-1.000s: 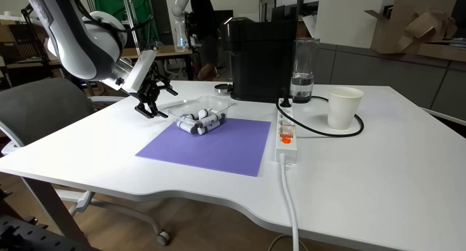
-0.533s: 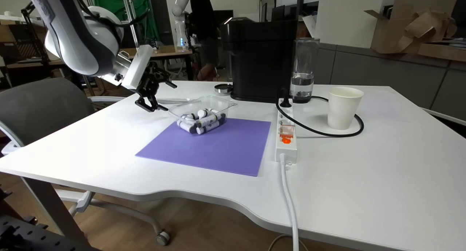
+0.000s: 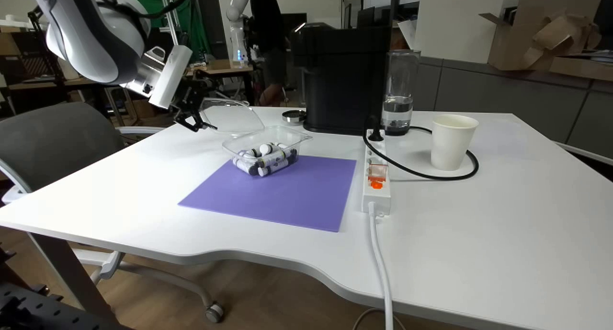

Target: Close the lid of the colourless bowl

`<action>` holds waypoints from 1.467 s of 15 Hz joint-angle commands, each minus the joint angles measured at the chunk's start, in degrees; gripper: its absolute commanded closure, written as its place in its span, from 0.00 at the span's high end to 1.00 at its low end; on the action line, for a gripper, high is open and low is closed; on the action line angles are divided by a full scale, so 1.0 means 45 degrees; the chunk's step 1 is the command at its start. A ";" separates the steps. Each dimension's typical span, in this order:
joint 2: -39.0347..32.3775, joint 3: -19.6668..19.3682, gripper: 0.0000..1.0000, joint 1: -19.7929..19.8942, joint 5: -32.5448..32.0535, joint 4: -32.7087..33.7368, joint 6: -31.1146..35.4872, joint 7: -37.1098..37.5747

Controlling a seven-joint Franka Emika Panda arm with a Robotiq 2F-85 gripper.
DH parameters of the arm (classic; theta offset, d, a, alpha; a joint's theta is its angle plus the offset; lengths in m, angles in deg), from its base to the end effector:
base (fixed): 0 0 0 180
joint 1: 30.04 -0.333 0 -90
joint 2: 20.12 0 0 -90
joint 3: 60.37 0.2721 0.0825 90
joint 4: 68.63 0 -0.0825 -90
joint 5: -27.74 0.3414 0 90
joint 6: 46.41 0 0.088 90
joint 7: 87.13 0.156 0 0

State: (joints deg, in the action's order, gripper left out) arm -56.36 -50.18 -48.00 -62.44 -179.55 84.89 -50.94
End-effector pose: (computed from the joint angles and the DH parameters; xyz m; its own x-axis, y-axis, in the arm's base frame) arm 0.5325 0.2209 0.1189 0.4968 0.8585 -0.1270 0.5956 -0.2309 0.7694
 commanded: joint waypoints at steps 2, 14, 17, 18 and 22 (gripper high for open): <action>0.0619 0.0269 1.00 0.0112 0.0305 -0.0355 -0.0806 0.2205; 0.2129 0.0276 1.00 0.0279 0.2198 -0.0730 -0.2193 0.3966; 0.2577 0.0213 1.00 0.0599 0.3522 -0.0898 -0.2313 0.3849; 0.2739 0.0190 1.00 0.0758 0.4054 -0.0978 -0.2242 0.3776; 0.3367 -0.0001 1.00 0.1298 0.6056 -0.1294 -0.1942 0.3573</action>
State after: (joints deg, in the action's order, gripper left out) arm -44.87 -49.67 -43.78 -40.18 -182.61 75.05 -35.40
